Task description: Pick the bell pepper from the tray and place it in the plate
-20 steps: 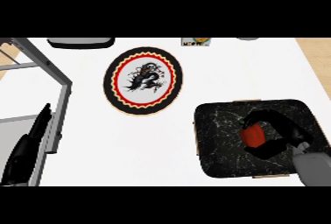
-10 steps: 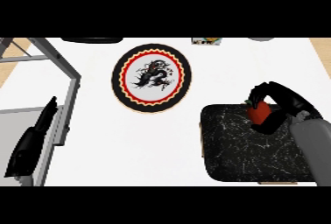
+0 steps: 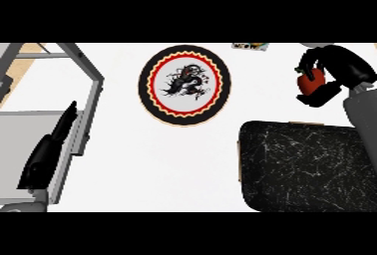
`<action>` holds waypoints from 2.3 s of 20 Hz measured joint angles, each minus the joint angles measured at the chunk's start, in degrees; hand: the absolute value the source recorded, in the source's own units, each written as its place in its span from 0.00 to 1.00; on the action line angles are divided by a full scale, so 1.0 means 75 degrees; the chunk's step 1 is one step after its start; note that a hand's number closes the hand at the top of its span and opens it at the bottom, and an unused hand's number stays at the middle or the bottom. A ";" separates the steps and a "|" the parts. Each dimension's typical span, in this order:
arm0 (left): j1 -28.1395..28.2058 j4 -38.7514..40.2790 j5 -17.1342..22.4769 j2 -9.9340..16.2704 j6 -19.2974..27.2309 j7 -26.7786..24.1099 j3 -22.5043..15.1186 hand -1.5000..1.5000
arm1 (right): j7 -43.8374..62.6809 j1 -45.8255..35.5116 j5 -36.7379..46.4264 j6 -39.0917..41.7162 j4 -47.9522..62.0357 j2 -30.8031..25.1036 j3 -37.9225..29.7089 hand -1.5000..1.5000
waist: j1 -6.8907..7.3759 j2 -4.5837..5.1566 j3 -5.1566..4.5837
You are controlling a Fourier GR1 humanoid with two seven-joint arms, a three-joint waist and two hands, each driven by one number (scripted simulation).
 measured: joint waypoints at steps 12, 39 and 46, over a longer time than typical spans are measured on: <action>0.0023 0.0251 -0.0020 0.0010 0.0067 -0.0019 0.0176 0.50 | -0.3082 -0.2048 -0.0652 -0.1003 0.1742 0.0390 -0.0831 1.00 | -0.0325 -0.0155 -0.0022; 0.0240 0.0323 -0.0144 -0.0127 0.0011 -0.0214 0.0357 0.50 | -0.2030 -0.4798 -0.0392 -0.1145 0.4716 0.3866 -0.0147 1.00 | -0.0462 -0.0230 -0.0052; 0.0053 0.0322 -0.0232 -0.0162 -0.0062 -0.0236 0.0230 0.50 | -0.1648 -0.4597 -0.1022 -0.1145 0.5285 0.3974 -0.0073 0.00 | -0.0154 -0.0165 -0.0053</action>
